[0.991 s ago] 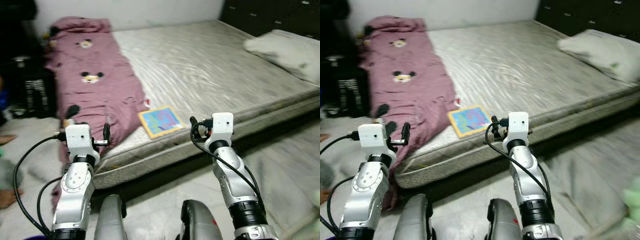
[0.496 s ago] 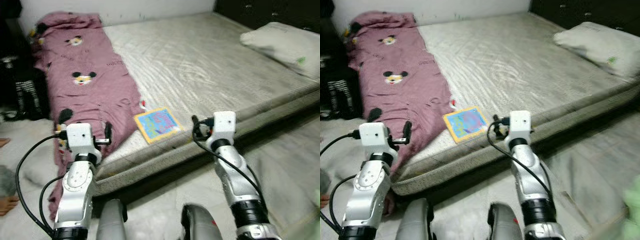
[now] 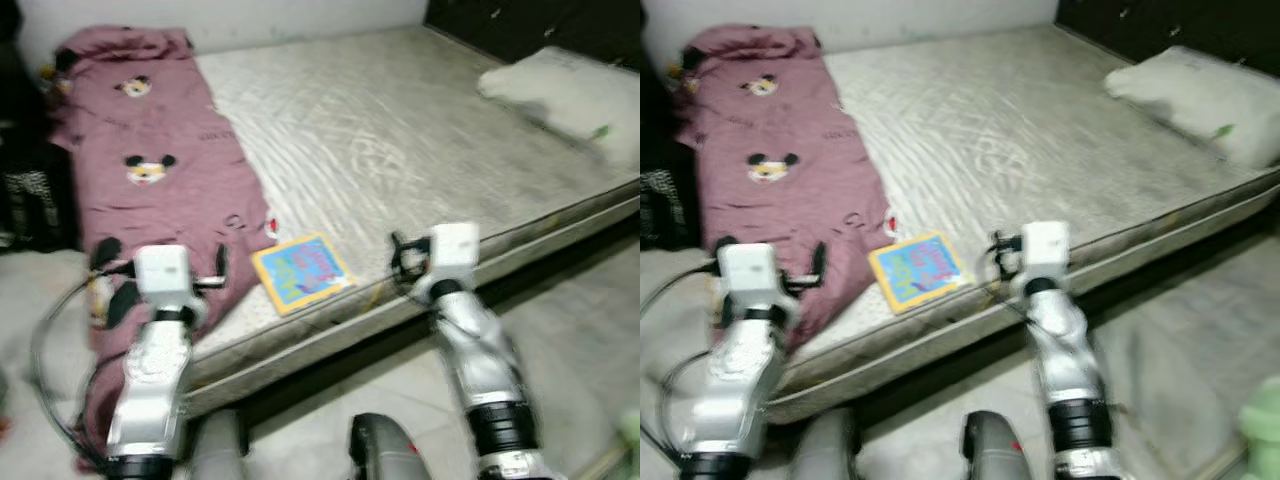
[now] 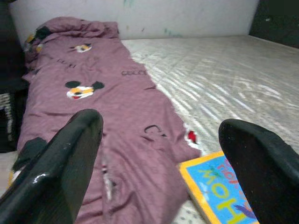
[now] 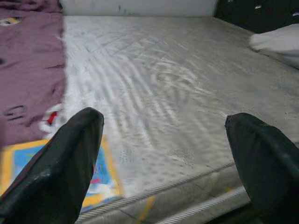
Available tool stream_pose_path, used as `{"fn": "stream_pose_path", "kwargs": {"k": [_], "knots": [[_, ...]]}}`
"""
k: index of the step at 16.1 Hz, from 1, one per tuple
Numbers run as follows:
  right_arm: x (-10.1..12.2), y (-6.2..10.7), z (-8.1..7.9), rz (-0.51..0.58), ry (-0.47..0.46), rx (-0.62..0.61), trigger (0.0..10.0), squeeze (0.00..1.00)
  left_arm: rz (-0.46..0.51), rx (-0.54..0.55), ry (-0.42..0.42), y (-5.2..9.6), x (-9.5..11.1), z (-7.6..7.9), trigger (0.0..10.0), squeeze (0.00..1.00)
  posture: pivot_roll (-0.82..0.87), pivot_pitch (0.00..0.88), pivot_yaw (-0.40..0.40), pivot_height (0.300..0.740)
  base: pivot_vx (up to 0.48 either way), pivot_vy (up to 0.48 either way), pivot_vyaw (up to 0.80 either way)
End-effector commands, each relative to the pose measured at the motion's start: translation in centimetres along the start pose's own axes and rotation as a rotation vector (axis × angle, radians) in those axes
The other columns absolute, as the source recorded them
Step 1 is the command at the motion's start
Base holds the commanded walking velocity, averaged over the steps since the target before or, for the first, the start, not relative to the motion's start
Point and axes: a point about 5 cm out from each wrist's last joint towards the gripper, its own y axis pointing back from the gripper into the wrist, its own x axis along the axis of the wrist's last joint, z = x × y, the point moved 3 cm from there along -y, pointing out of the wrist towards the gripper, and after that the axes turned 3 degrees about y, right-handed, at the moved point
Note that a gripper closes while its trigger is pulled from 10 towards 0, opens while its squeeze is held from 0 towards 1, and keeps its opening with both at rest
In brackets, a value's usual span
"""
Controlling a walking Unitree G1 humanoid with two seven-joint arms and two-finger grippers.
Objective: Clean up the room
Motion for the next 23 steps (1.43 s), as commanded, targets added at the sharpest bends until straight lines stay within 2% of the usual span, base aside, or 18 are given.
{"fn": "stream_pose_path", "kwargs": {"k": [1, 7, 9, 17, 23], "knots": [[0.2, -0.1, -0.1, 0.001, 0.001, 0.009, 10.0, 0.00, -0.009, -0.002, 0.002, 0.0, -0.1, -0.1, 10.0, 0.00, -0.09, 0.023, -0.027, 0.631, 0.000, 0.000, 0.00], [0.2, -0.1, -0.2, 0.006, 0.003, 0.021, 10.0, 0.00, -0.005, -0.012, -0.003, 0.0, -0.1, 0.2, 10.0, 0.00, -0.10, 0.023, -0.026, 0.631, 0.359, 0.000, 0.61], [0.2, -0.1, -0.2, 0.001, 0.003, 0.014, 10.0, 0.00, -0.006, -0.014, -0.005, -0.1, -0.1, 0.2, 10.0, 0.00, -0.10, 0.022, -0.024, 0.631, 0.426, 0.000, 0.00], [0.1, -0.2, 0.1, 0.001, -0.007, 0.004, 10.0, 0.00, -0.030, -0.034, 0.017, -0.4, -0.5, 0.8, 10.0, 0.00, -0.09, 0.014, -0.027, 0.631, 0.000, 0.000, 0.00], [0.4, 0.1, 0.5, 0.016, -0.015, -0.002, 10.0, 0.00, -0.106, -0.062, 0.045, -1.4, -1.8, 2.4, 10.0, 0.00, -0.12, 0.022, -0.028, 0.582, 0.000, 0.000, 0.00]]}}
